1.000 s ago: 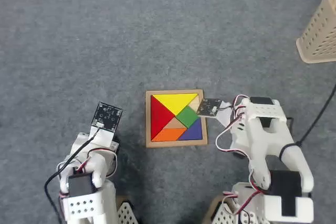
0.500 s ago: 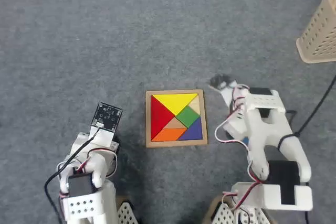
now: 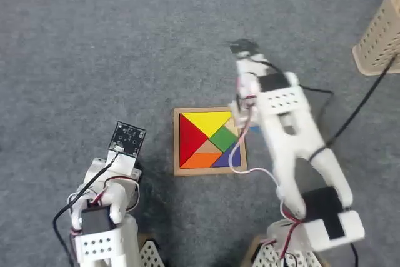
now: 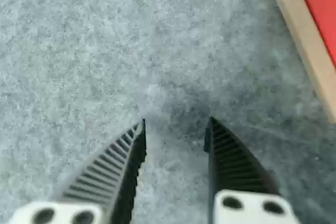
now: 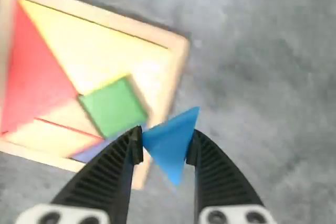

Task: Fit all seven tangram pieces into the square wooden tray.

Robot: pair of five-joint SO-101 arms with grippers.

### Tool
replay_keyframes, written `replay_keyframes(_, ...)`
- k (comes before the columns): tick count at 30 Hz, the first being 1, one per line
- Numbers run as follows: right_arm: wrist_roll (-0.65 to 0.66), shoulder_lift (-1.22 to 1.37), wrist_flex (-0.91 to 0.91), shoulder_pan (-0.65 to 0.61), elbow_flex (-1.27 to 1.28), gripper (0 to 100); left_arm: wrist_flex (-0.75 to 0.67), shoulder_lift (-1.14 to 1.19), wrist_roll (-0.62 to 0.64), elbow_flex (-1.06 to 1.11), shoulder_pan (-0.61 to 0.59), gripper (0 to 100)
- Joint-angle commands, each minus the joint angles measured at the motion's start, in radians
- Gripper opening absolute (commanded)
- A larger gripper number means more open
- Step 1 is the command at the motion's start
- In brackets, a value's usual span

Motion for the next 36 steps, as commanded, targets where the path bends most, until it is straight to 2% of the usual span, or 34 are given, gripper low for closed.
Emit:
replay_keyframes(1,-0.023,0.102,0.007,-0.05,-0.147,3.9,0.003,-0.009,0.006,-0.007,0.0,18)
replay_keyframes(6,-0.163,0.325,0.018,-0.044,-0.33,3.8,0.003,-0.009,0.006,-0.007,0.0,18)
replay_keyframes(14,-0.173,0.535,0.091,-0.042,-0.499,4.2,0.003,-0.009,0.006,-0.007,0.0,18)
replay_keyframes(19,-0.172,0.562,0.148,-0.051,-0.54,5.1,0.003,-0.009,0.006,-0.007,0.0,18)
replay_keyframes(23,-0.175,0.562,0.176,-0.073,-0.543,11.0,0.003,-0.009,0.006,-0.007,0.0,18)
replay_keyframes(36,-0.195,0.559,0.173,-0.074,-0.543,13.4,0.003,-0.009,0.006,-0.007,0.0,18)
